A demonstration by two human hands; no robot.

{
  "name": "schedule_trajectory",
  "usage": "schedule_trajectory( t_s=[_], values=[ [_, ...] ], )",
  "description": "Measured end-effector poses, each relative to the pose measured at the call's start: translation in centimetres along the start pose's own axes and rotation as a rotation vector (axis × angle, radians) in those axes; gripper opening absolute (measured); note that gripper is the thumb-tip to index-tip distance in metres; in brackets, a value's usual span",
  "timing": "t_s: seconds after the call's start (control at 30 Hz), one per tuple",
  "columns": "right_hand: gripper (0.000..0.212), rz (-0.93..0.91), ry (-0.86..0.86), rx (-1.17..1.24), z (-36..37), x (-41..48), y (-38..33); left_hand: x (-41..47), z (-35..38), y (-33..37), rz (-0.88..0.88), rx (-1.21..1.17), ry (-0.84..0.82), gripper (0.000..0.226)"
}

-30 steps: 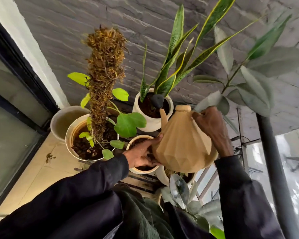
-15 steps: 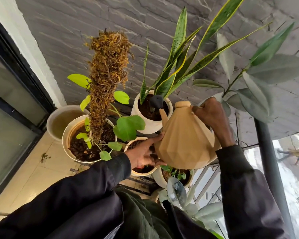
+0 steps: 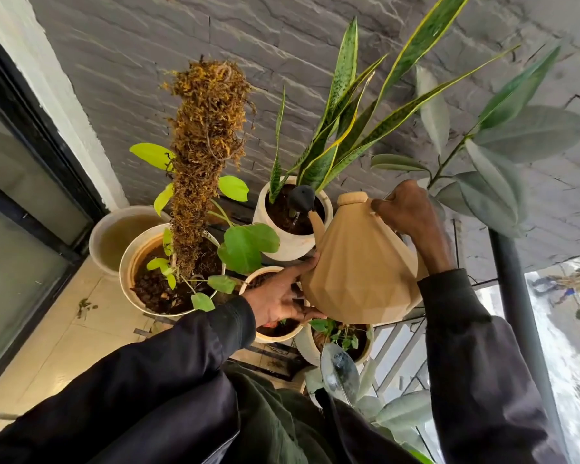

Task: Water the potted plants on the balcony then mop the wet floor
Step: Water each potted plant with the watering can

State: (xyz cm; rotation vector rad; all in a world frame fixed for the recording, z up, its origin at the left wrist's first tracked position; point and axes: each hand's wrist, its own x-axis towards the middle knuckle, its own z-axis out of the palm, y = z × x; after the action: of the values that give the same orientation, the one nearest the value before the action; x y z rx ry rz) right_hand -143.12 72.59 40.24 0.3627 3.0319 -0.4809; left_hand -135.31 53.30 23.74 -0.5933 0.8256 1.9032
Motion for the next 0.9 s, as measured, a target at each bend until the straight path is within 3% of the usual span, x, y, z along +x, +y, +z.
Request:
schedule_trajectory(
  t_s=[0.43, 0.9],
  values=[
    [0.041, 0.022, 0.024, 0.019, 0.7, -0.4, 0.9, 0.2, -0.2, -0.2, -0.021, 0.008, -0.008, 0.086],
    [0.040, -0.022, 0.118, 0.344, 5.3, -5.8, 6.4, 0.8, -1.6, -0.6, -0.016, 0.142, 0.074, 0.081]
  ],
)
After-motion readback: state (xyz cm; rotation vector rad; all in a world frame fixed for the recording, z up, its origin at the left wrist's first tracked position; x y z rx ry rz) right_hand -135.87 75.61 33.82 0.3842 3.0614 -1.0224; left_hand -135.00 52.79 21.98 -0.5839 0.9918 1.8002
